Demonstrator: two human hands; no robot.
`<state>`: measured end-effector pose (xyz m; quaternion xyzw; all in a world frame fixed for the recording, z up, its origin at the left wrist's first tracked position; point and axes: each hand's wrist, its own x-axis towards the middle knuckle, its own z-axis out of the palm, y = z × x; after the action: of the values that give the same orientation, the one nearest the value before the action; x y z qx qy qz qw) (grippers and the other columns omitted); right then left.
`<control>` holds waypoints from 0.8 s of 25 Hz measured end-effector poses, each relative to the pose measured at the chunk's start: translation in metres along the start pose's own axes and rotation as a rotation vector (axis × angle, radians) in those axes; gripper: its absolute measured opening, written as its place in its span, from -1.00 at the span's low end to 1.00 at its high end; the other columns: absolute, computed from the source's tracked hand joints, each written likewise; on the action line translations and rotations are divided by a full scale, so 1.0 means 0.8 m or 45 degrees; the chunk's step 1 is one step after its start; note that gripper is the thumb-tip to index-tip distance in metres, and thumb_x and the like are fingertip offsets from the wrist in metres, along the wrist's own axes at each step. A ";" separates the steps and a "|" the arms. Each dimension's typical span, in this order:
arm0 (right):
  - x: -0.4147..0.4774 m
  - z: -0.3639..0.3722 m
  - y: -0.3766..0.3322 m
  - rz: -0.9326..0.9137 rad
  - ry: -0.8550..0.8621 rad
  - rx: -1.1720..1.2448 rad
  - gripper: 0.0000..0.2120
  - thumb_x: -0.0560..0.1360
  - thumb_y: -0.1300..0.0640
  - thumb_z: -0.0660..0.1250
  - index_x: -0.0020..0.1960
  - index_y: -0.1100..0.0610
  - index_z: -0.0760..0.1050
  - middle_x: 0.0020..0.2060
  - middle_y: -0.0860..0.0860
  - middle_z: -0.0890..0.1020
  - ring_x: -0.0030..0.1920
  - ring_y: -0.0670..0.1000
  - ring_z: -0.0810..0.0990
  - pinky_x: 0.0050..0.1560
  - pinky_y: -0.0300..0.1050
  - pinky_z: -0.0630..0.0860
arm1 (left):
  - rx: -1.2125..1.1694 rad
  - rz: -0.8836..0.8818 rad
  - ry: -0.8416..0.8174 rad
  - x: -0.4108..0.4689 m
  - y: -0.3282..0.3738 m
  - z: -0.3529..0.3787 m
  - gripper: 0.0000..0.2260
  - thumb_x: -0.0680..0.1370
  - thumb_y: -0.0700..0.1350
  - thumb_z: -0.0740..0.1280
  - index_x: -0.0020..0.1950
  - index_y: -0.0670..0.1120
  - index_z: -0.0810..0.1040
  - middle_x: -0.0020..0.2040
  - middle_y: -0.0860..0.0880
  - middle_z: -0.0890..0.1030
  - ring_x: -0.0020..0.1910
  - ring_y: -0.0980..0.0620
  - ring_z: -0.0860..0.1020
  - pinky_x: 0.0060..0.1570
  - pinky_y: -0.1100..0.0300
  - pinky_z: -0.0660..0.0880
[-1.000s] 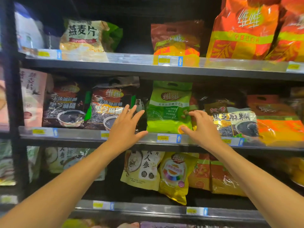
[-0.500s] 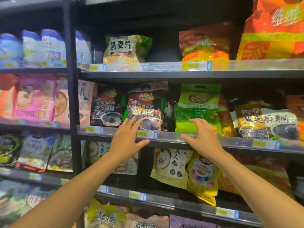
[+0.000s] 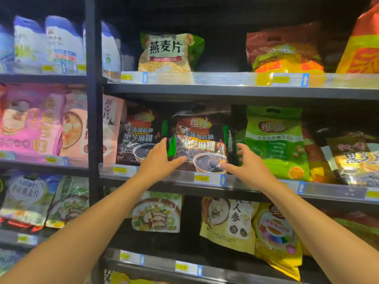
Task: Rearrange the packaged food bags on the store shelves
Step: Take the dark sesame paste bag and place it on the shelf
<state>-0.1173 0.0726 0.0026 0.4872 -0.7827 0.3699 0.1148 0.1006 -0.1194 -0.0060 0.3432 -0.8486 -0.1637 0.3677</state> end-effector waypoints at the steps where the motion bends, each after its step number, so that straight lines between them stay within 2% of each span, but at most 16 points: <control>1: 0.008 0.004 -0.003 0.035 -0.044 0.010 0.06 0.39 -0.41 0.45 0.66 0.05 0.08 0.54 0.06 0.42 0.46 0.13 0.48 0.33 0.20 0.54 | -0.036 -0.010 -0.012 0.015 -0.001 -0.001 0.03 0.49 0.41 0.38 0.72 -0.07 -0.04 0.72 -0.09 0.13 0.63 -0.15 0.27 0.52 -0.23 0.34; 3: 0.024 0.016 -0.008 0.120 -0.107 -0.017 0.12 0.36 -0.45 0.44 0.67 0.07 0.03 0.51 0.09 0.46 0.43 0.15 0.51 0.31 0.21 0.56 | -0.072 -0.037 -0.078 0.047 -0.005 -0.003 0.08 0.46 0.44 0.39 0.72 -0.12 -0.03 0.70 -0.12 0.17 0.62 -0.18 0.29 0.52 -0.21 0.36; 5: 0.037 0.024 -0.012 0.190 -0.150 -0.080 0.13 0.36 -0.47 0.42 0.67 0.07 0.03 0.46 0.10 0.52 0.38 0.15 0.55 0.31 0.19 0.55 | -0.111 -0.106 -0.181 0.073 -0.007 -0.002 0.02 0.44 0.46 0.38 0.66 -0.15 0.14 0.60 -0.13 0.38 0.51 -0.20 0.42 0.43 -0.16 0.45; 7: 0.047 0.029 -0.015 0.222 -0.176 -0.100 0.05 0.38 -0.44 0.43 0.65 0.04 0.10 0.39 0.07 0.58 0.31 0.13 0.59 0.28 0.13 0.56 | -0.185 -0.117 -0.321 0.090 -0.006 0.001 -0.27 0.45 0.43 0.41 0.41 -0.04 0.44 0.33 -0.05 0.60 0.27 -0.09 0.55 0.25 -0.03 0.51; 8: 0.050 0.029 -0.017 0.227 -0.184 -0.103 0.01 0.39 -0.42 0.45 0.64 0.04 0.14 0.33 0.05 0.61 0.26 0.11 0.61 0.24 0.10 0.56 | -0.241 -0.100 -0.391 0.094 -0.005 0.002 -0.35 0.44 0.42 0.44 0.35 0.02 0.50 0.27 -0.01 0.63 0.20 -0.04 0.56 0.21 0.00 0.51; 10: 0.054 0.029 -0.021 0.216 -0.186 -0.115 -0.09 0.41 -0.37 0.47 0.58 0.04 0.24 0.17 0.00 0.63 0.13 0.07 0.64 0.13 0.03 0.57 | -0.338 -0.065 -0.461 0.102 -0.007 0.007 -0.38 0.44 0.38 0.47 0.39 0.08 0.53 0.30 0.04 0.63 0.18 -0.01 0.55 0.20 0.02 0.49; 12: 0.057 0.030 -0.025 0.202 -0.174 -0.103 -0.17 0.42 -0.33 0.48 0.53 0.03 0.29 0.06 -0.03 0.61 0.06 0.05 0.64 0.02 -0.02 0.54 | -0.412 -0.032 -0.456 0.104 -0.008 0.010 -0.43 0.48 0.30 0.49 0.38 0.05 0.52 0.25 0.05 0.63 0.18 -0.01 0.56 0.18 0.03 0.49; 14: 0.058 0.032 -0.027 0.200 -0.160 -0.059 -0.19 0.42 -0.27 0.52 0.51 0.03 0.30 0.03 -0.04 0.61 0.04 0.04 0.64 -0.02 -0.05 0.52 | -0.485 -0.014 -0.407 0.103 -0.010 0.013 -0.49 0.48 0.25 0.52 0.33 0.04 0.56 0.21 0.04 0.68 0.20 -0.03 0.61 0.25 0.00 0.53; 16: 0.061 0.035 -0.027 0.211 -0.129 0.030 -0.19 0.43 -0.20 0.55 0.53 0.03 0.28 0.02 -0.04 0.62 0.03 0.05 0.65 -0.06 -0.06 0.52 | -0.562 0.011 -0.376 0.098 -0.006 0.011 -0.62 0.53 0.16 0.51 0.27 0.04 0.62 0.20 0.02 0.70 0.15 -0.02 0.64 0.24 0.01 0.53; 20: 0.069 0.024 -0.030 0.223 0.018 0.247 -0.16 0.51 -0.15 0.48 0.63 0.10 0.17 0.06 0.05 0.67 0.08 0.09 0.64 0.07 0.02 0.52 | -0.774 -0.026 -0.307 0.080 0.022 -0.010 -0.67 0.62 0.08 0.44 0.34 0.00 0.57 0.23 0.06 0.60 0.13 0.04 0.56 0.16 0.13 0.39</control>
<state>-0.1207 0.0161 0.0304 0.4232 -0.7820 0.4558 0.0399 0.0669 -0.1522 0.0415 0.2043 -0.7949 -0.4527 0.3485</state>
